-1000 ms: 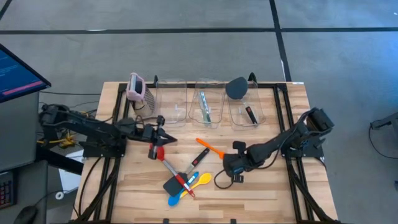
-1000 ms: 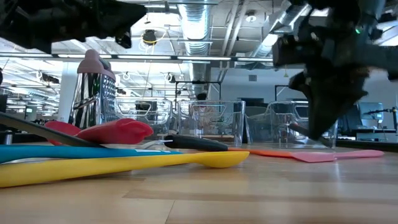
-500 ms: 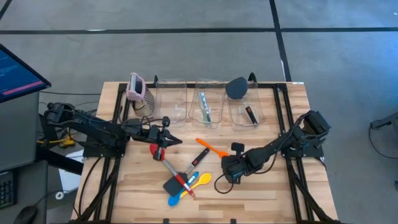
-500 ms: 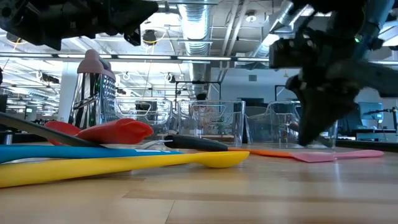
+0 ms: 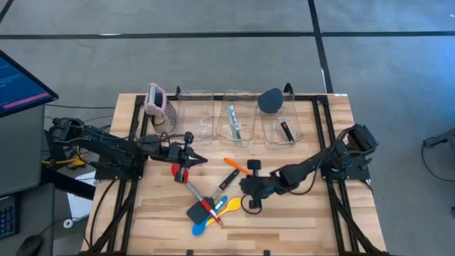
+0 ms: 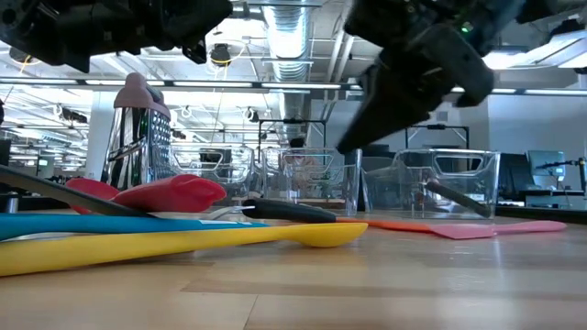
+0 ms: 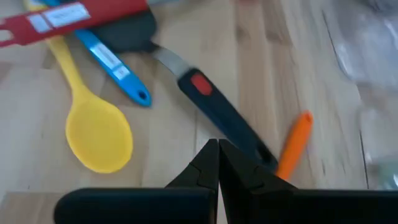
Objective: Pick & Place Kitchen Items
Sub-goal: Put the red serving spoon into the left transparent bin
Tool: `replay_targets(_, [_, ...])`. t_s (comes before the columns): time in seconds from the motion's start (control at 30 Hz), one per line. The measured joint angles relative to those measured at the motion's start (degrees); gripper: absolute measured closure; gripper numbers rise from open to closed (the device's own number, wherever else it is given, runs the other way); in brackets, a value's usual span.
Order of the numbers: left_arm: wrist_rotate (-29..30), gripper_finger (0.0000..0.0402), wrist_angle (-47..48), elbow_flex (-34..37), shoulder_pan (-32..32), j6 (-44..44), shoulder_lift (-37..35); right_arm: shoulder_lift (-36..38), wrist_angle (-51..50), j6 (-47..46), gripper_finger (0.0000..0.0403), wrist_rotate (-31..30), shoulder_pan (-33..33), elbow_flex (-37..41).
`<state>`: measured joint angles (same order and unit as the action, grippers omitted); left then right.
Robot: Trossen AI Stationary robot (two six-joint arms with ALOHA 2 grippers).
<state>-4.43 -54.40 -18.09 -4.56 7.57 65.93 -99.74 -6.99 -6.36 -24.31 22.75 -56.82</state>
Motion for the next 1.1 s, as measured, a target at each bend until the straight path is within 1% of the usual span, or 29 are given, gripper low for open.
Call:
replay_targets(0.07, [0.0,0.0399,0.8,0.0,0.5,0.1,0.0,0.0,1.7,3.5,0.0403,3.8,-1.4,0.0])
replay_targets(0.17, [0.0,0.0399,3.7,0.1,1.4,0.1,0.0,0.0,3.3,2.8,0.0403,8.8,-3.8,0.0])
replay_targets(0.27, [0.1,0.0399,4.9,0.1,2.3,0.1,0.0,0.0,4.4,1.0,0.0403,9.4,-5.5,0.0])
replay_targets(0.43, [0.1,0.0399,6.1,0.1,2.8,-0.1,0.0,0.0,8.6,0.9,0.0403,11.2,-6.6,0.0])
replay_targets(0.53, [0.1,0.0399,8.6,0.1,2.8,-0.1,0.0,0.0,8.7,0.9,0.0403,9.7,-6.4,0.0])
replay_targets(0.63, [-0.1,0.0399,15.7,0.1,2.2,-1.8,-1.3,0.5,8.2,1.9,0.0403,6.6,-5.8,0.0])
replay_targets(0.73, [-0.5,0.0399,22.9,0.1,0.0,-2.0,-2.6,1.0,7.9,3.5,0.0403,6.0,-5.5,-0.1])
replay_targets(0.8, [-0.5,0.0399,23.3,0.1,-2.1,-2.0,-3.5,0.9,7.3,3.8,0.0403,5.3,-5.5,0.0])
replay_targets(0.87, [-0.5,0.0399,23.6,0.0,-4.3,-1.9,-4.3,0.9,7.4,4.9,0.0403,2.6,-6.0,0.0])
replay_targets(0.93, [0.6,0.0399,24.5,-0.9,-6.2,-1.8,-4.5,0.9,6.9,7.0,0.0403,0.4,-7.1,0.0])
replay_targets(0.97, [1.4,0.0399,25.5,-1.7,-6.9,-1.8,-4.5,1.2,6.3,8.1,0.0403,0.2,-7.8,0.0])
replay_targets(1.03, [3.3,0.0399,29.0,-4.0,-7.9,-0.4,-4.5,2.4,5.8,9.4,0.0403,0.4,-9.6,0.1])
replay_targets(1.1, [5.7,0.0399,35.1,-7.1,-8.7,1.2,-3.9,4.5,5.4,10.4,0.0403,2.0,-11.3,0.1])
